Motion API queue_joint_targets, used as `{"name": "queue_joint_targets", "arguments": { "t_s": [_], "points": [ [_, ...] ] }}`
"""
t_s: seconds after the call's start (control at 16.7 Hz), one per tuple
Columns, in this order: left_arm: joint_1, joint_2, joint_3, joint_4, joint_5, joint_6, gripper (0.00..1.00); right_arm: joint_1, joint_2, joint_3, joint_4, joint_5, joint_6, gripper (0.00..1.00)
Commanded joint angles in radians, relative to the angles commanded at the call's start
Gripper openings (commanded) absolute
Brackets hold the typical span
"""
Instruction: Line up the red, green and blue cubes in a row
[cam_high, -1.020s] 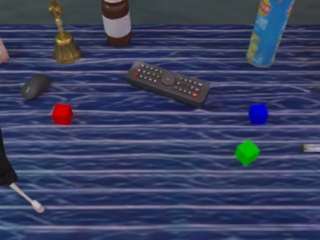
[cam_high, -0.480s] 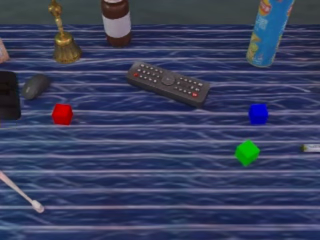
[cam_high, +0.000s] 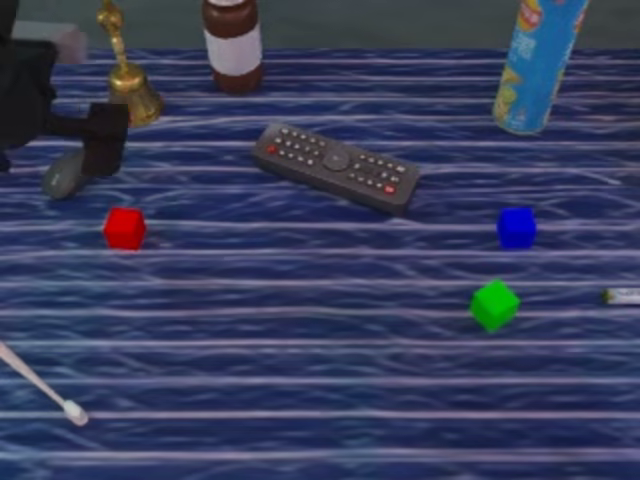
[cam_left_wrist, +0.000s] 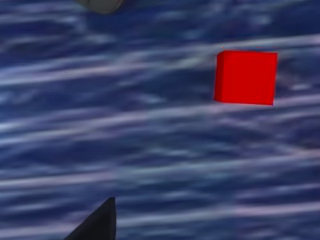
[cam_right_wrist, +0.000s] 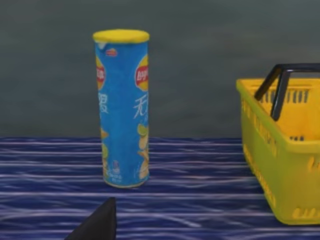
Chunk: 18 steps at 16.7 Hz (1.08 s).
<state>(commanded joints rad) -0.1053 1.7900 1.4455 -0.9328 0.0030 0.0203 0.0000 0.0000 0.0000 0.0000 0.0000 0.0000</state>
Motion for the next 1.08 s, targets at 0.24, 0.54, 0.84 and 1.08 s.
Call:
{"name": "queue_joint_targets", "arguments": {
  "t_s": [0.24,0.54,0.84,1.08],
  "points": [
    [-0.017,0.29,0.256,-0.154,0.0,0.003,1.0,0.0,0.0,0.0,0.0,0.0,0.0,1.0],
    [-0.028,0.482,0.44,-0.247,0.001,0.004,1.0,0.0,0.0,0.0,0.0,0.0,0.0,1.0],
    [-0.028,0.491,0.449,-0.251,0.001,0.004,1.0,0.0,0.0,0.0,0.0,0.0,0.0,1.0],
    [-0.026,0.504,0.417,-0.209,0.001,0.007,1.0,0.0,0.0,0.0,0.0,0.0,0.0,1.0]
  ]
}}
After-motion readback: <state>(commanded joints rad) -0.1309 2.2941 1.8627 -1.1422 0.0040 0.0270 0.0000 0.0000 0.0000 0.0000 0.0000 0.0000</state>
